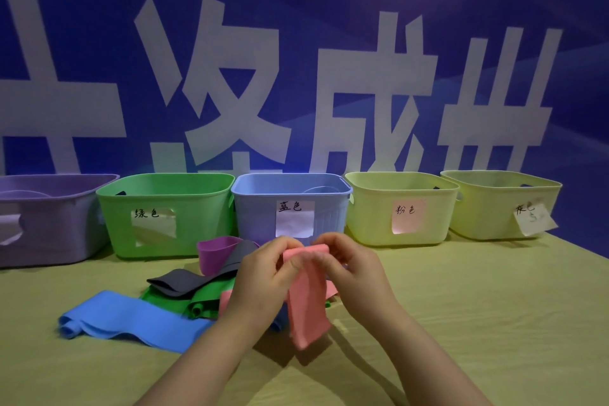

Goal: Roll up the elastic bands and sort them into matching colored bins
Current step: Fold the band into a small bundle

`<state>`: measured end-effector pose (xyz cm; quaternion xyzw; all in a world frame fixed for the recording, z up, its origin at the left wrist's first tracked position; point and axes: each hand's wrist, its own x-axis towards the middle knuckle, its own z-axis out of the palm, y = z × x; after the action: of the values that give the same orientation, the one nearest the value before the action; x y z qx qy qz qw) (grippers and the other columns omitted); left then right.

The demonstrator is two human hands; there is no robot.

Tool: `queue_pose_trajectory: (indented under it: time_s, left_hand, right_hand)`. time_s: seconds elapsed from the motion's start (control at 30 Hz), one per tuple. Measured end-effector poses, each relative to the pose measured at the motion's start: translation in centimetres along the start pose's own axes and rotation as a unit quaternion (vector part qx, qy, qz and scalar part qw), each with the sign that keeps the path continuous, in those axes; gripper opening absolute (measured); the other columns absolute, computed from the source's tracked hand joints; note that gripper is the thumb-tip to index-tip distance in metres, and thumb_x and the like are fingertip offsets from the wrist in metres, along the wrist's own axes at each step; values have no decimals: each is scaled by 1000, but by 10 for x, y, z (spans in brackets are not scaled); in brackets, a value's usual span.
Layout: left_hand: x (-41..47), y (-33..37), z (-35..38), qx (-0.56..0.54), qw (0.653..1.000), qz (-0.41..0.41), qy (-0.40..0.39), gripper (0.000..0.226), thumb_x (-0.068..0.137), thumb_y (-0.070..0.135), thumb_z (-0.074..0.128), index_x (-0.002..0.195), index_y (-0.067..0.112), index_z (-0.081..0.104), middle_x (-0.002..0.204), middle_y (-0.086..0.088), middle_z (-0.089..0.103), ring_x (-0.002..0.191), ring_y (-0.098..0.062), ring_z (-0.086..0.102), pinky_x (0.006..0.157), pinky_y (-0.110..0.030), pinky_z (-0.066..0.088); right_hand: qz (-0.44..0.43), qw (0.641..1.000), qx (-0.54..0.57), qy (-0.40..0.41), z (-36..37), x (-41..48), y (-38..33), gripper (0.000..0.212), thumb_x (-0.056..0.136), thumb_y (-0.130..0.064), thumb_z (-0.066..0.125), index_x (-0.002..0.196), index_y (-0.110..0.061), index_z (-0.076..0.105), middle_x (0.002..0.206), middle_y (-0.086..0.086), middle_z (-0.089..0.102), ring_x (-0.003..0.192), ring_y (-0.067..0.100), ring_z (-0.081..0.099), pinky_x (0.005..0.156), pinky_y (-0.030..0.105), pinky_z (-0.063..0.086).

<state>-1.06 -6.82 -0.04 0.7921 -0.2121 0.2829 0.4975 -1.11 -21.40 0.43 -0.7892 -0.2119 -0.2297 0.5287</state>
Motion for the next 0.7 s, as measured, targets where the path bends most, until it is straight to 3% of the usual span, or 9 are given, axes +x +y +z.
queue_pose_trajectory:
  time_s: [0.13, 0.27, 0.37, 0.5, 0.63, 0.7]
  left_hand:
    - [0, 1, 0, 3, 1000, -1, -1, 12, 80, 30, 69, 81, 33, 58, 80, 15, 65, 78, 0, 58, 62, -17, 44]
    - [0, -2, -1, 4, 1000, 11, 8, 23, 77, 52, 61, 78, 29, 58, 78, 16, 63, 74, -2, 57, 57, -18, 41]
    - [0, -3, -2, 6, 1000, 14, 16, 31, 75, 61, 51, 77, 31, 56, 78, 17, 63, 73, -3, 58, 54, -19, 40]
    - [0, -2, -2, 3, 1000, 14, 13, 21, 78, 49, 54, 76, 29, 57, 80, 14, 62, 72, -4, 56, 54, -15, 37]
    - [-2, 0, 1, -18, 999, -9, -29, 6, 85, 35, 61, 89, 31, 58, 81, 10, 65, 76, -2, 58, 60, -22, 46]
    - [-2, 0, 1, 2, 1000, 7, -27, 9, 86, 27, 63, 84, 33, 57, 78, 12, 65, 76, -1, 57, 57, -16, 43]
  right_hand:
    - [-3, 999, -34, 2, -2, 0, 0, 25, 91, -21, 55, 68, -31, 55, 61, -22, 57, 61, 0, 50, 60, 24, 41]
    - [2, 1000, -3, 9, 0, 0, -1, 21, 90, -21, 58, 75, -35, 58, 68, -21, 60, 68, 1, 54, 64, 22, 44]
    - [7, 998, 55, 7, 1, -1, -3, 22, 85, -16, 65, 88, -37, 59, 81, -14, 63, 79, 8, 59, 75, 33, 52]
    - [20, 998, 58, 2, 1, 0, -1, 18, 84, -15, 65, 80, -32, 62, 80, -6, 67, 80, 15, 63, 78, 42, 54]
    - [28, 999, 21, 10, 0, 1, 2, 25, 89, -19, 57, 70, -34, 61, 67, -19, 64, 71, 9, 59, 74, 38, 50]
    - [31, 999, 12, 12, 0, 1, 2, 25, 89, -26, 55, 65, -31, 60, 61, -18, 61, 65, 7, 55, 69, 35, 48]
